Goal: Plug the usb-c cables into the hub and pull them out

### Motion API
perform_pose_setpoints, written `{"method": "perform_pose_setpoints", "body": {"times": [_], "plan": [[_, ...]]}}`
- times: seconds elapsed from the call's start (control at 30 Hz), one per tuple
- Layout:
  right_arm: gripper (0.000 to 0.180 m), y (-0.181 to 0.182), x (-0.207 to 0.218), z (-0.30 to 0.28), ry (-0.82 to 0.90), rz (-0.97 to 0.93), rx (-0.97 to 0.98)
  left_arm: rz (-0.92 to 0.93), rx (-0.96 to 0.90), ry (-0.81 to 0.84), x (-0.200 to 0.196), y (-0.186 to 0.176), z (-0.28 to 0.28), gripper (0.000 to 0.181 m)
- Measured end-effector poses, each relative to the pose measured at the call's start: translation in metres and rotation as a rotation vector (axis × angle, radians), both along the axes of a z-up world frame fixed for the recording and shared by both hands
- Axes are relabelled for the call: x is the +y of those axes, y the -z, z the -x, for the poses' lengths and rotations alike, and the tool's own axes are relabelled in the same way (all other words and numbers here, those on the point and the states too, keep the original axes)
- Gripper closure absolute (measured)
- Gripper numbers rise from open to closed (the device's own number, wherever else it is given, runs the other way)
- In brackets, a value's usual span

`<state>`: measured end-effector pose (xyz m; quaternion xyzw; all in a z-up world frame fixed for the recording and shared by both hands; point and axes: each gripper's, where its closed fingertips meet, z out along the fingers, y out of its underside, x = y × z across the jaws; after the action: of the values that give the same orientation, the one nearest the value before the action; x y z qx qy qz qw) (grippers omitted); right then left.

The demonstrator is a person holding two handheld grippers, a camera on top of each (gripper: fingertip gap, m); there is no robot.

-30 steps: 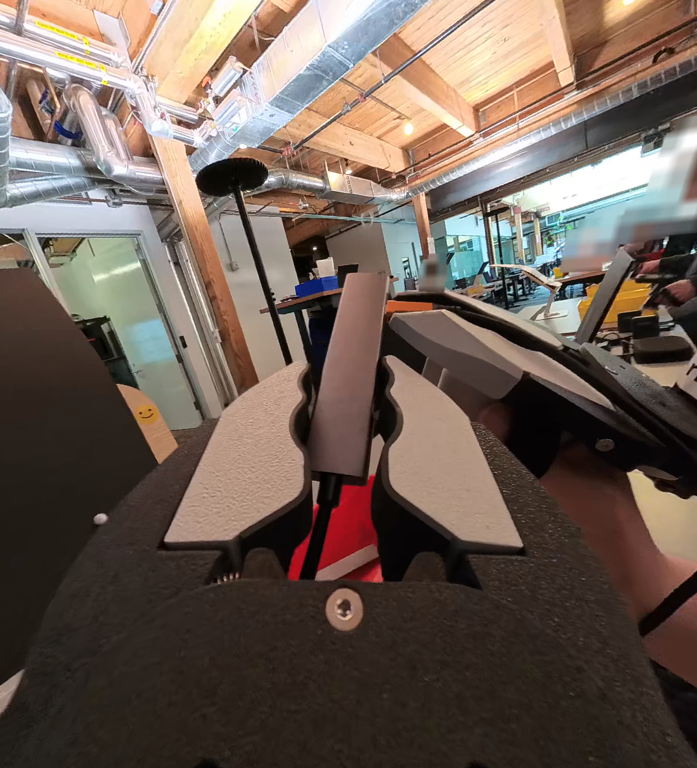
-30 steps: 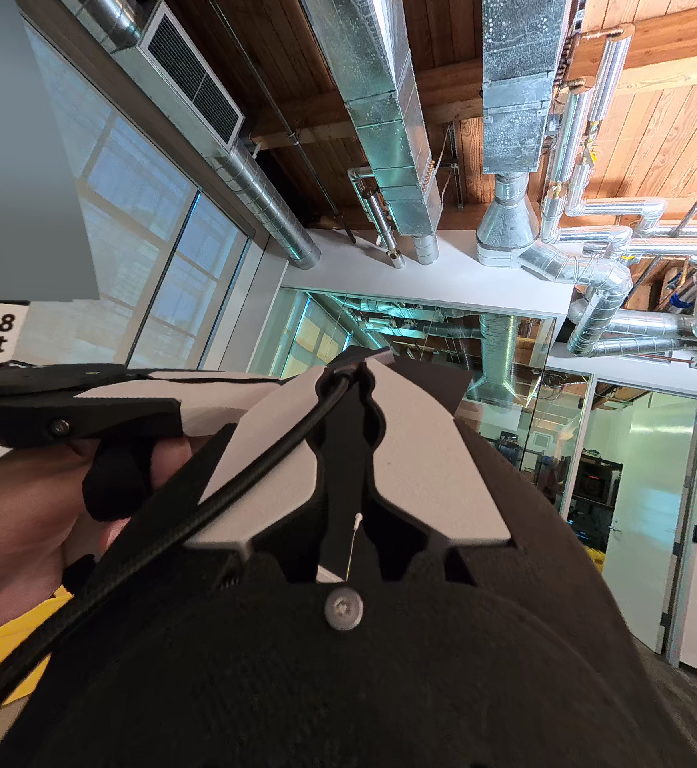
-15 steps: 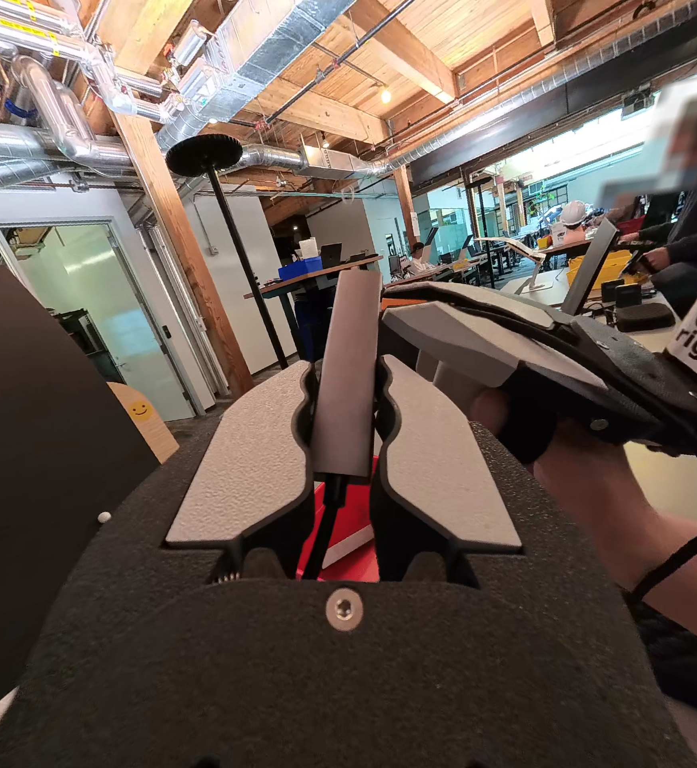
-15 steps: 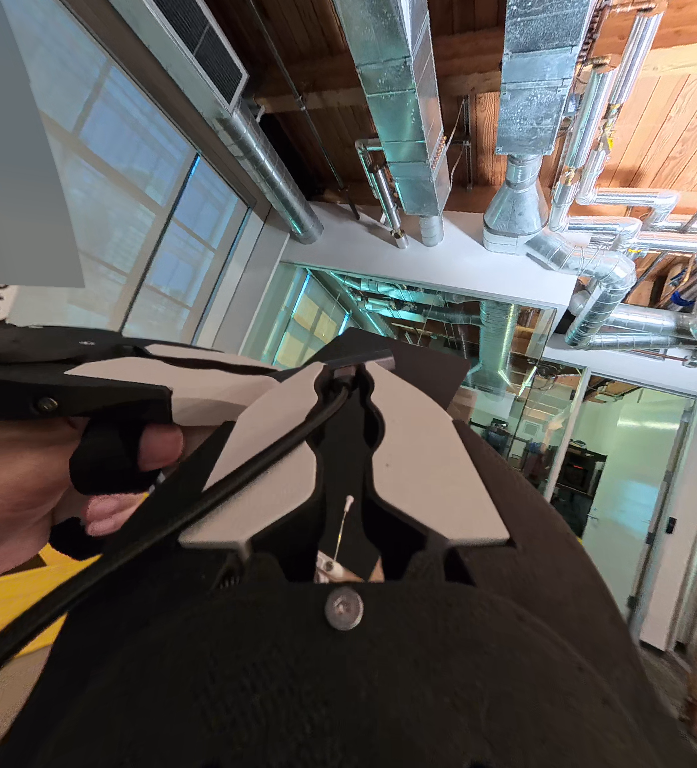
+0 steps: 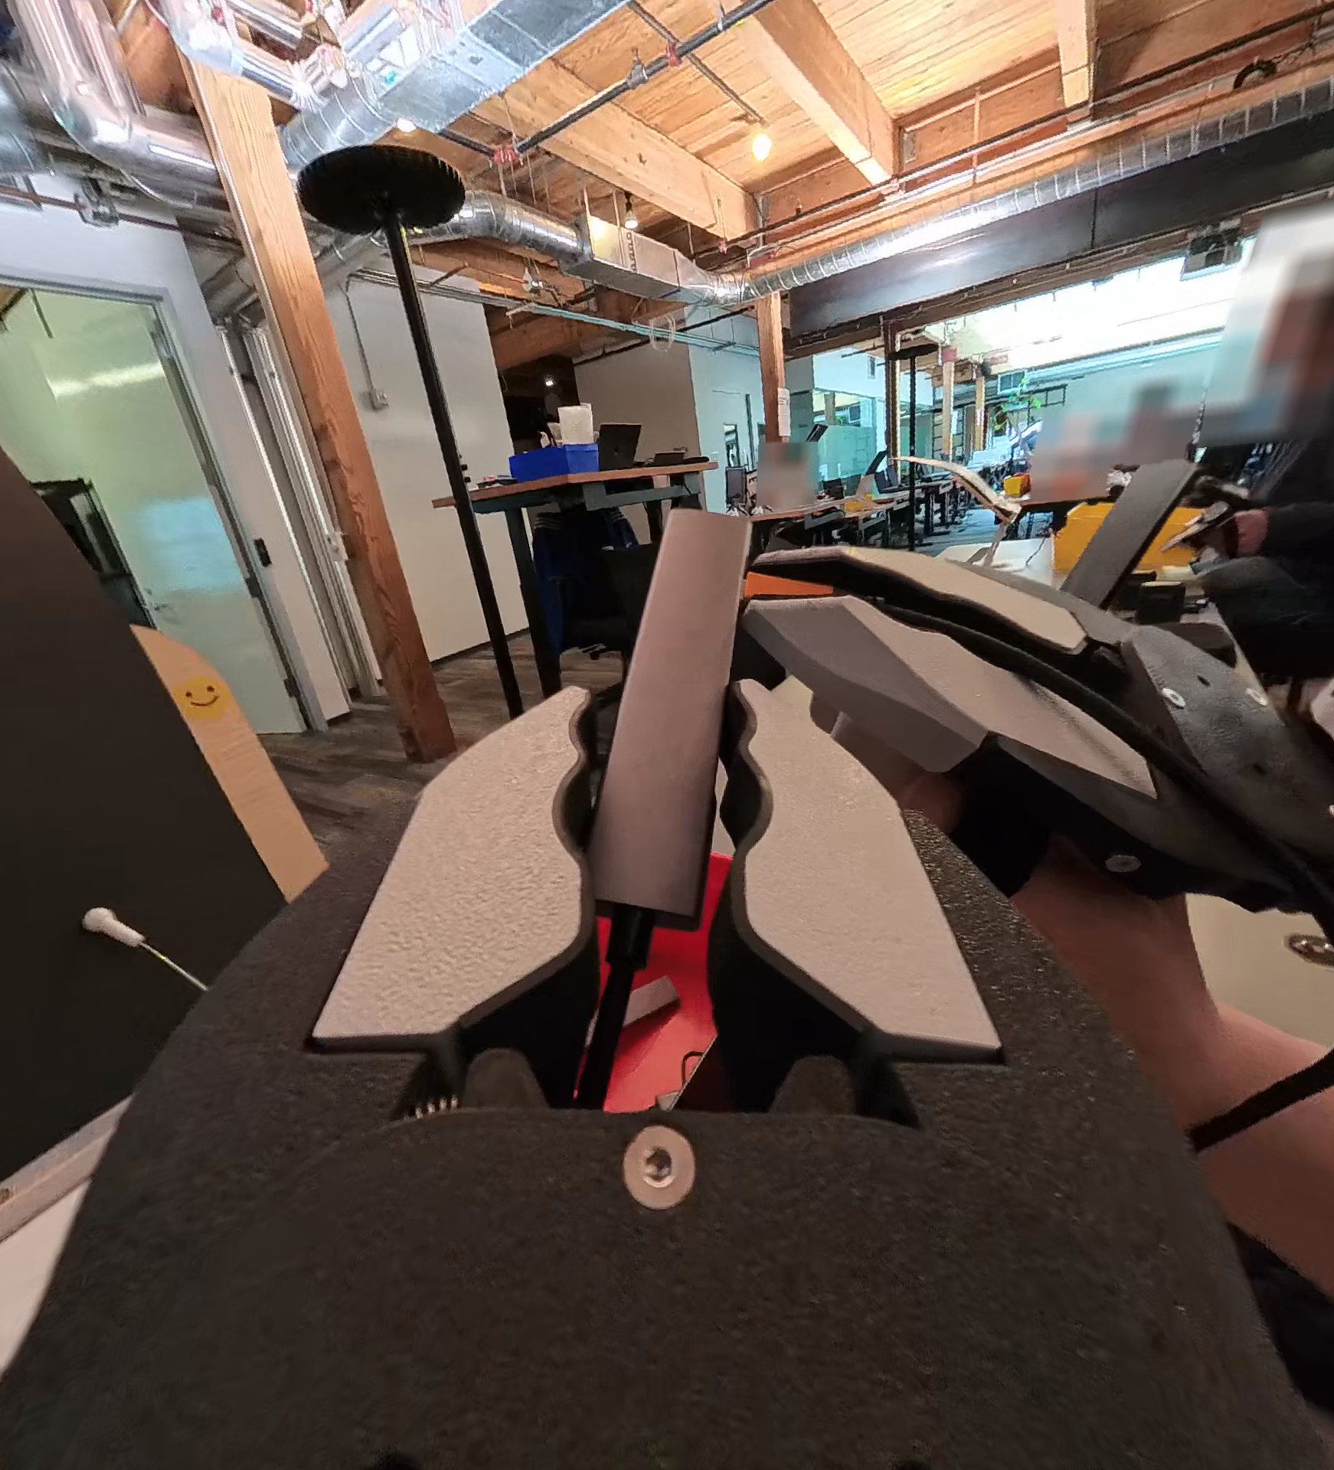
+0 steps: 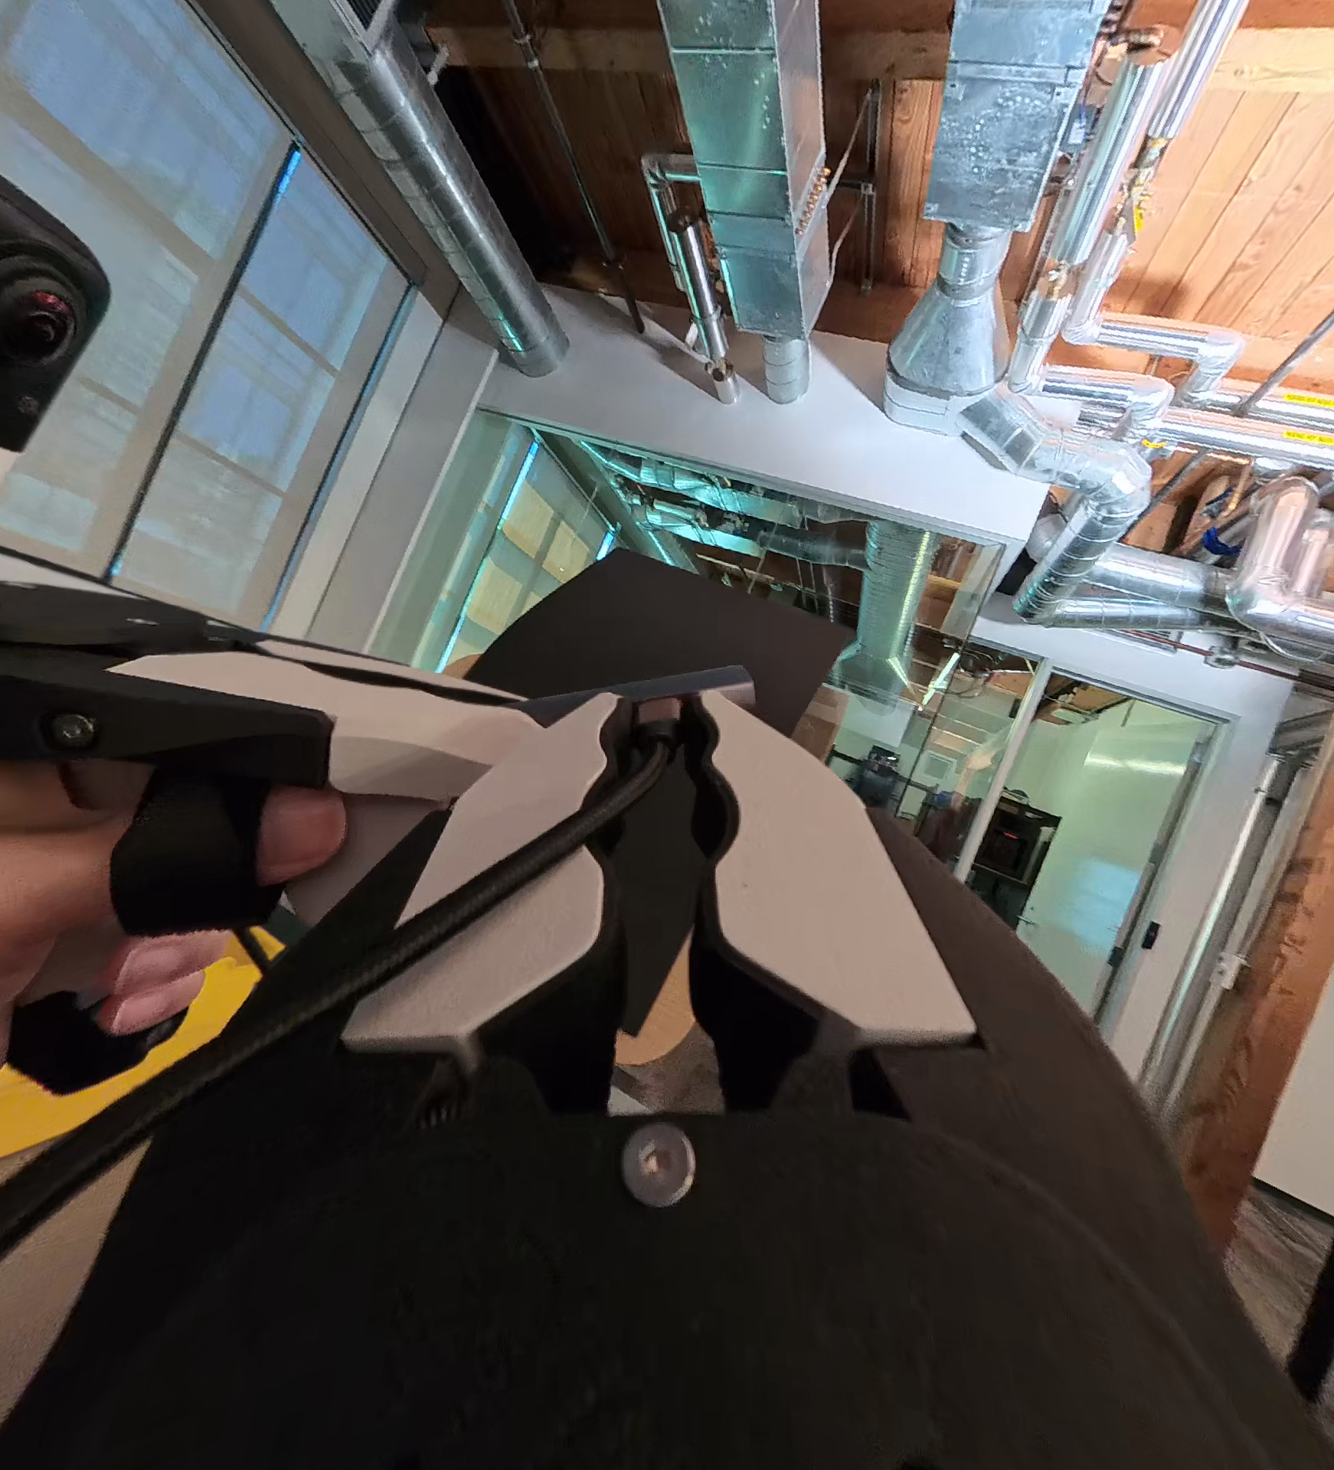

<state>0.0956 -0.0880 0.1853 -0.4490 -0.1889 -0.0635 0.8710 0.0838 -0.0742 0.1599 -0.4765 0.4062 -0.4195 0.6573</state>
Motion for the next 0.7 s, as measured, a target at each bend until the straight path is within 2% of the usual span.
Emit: {"method": "perform_pose_setpoints", "body": {"times": [0.1, 0.13, 0.27, 0.3, 0.37, 0.4, 0.43, 0.47, 0.57, 0.7], "plan": [[0.162, 0.001, 0.006, -0.007, 0.047, 0.012, 0.008, 0.053, -0.034, 0.02, 0.007, 0.003, -0.008, 0.151], [0.167, 0.002, 0.007, -0.009, 0.059, 0.021, 0.0, 0.066, -0.032, 0.025, 0.008, 0.004, -0.011, 0.151], [0.167, 0.007, 0.01, -0.007, 0.108, 0.036, -0.089, 0.035, 0.007, 0.004, 0.013, 0.007, -0.01, 0.151], [0.166, 0.006, 0.006, -0.003, 0.065, 0.021, -0.097, 0.06, 0.008, -0.056, 0.024, 0.008, -0.004, 0.151], [0.166, -0.004, -0.012, 0.004, 0.056, -0.045, -0.116, 0.029, -0.049, -0.365, 0.073, 0.006, 0.042, 0.155], [0.166, -0.008, -0.013, 0.003, 0.082, -0.046, -0.126, 0.09, -0.1, -0.27, 0.078, 0.001, 0.056, 0.155], [0.166, -0.007, -0.009, 0.003, 0.076, -0.017, -0.124, 0.17, -0.172, -0.059, 0.066, -0.011, 0.064, 0.156], [0.166, -0.002, 0.0, 0.003, 0.056, 0.037, -0.126, 0.202, -0.22, 0.031, 0.06, -0.02, 0.075, 0.156], [0.166, 0.024, 0.027, 0.008, -0.071, 0.27, -0.213, 0.089, -0.148, -0.078, 0.058, -0.024, 0.09, 0.156], [0.166, 0.075, 0.046, -0.048, 0.068, 0.716, -0.294, 0.094, -0.102, 0.063, 0.028, -0.031, 0.083, 0.155]]}}
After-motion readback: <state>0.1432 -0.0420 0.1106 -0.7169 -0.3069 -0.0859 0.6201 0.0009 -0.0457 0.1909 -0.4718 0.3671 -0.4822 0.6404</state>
